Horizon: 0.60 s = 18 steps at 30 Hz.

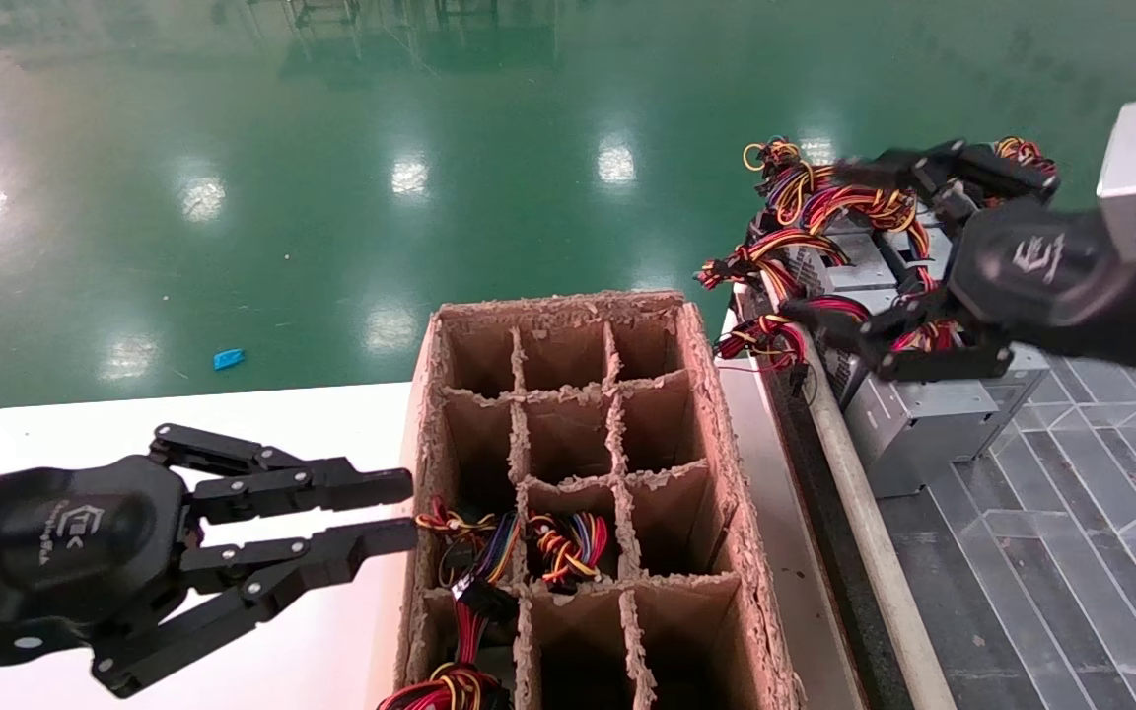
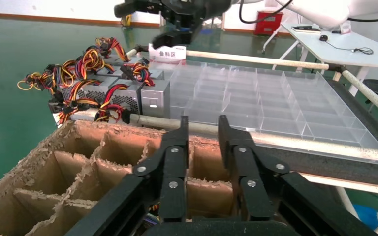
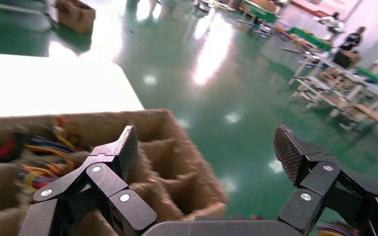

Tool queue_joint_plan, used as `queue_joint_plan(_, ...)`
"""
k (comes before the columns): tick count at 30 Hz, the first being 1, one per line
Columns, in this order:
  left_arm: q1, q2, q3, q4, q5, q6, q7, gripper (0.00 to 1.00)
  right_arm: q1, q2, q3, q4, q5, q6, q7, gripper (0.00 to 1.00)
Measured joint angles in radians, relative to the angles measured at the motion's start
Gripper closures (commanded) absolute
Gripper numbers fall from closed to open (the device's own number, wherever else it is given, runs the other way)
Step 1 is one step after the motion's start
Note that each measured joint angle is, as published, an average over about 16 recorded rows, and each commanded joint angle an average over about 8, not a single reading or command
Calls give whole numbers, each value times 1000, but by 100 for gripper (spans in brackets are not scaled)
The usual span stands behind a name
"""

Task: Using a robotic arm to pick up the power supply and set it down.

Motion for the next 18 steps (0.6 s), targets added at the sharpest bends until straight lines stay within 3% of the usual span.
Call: queue_joint_plan(18,0,0,0,0,0,0,0,0,-268,32,55,304,170,-38,241,0)
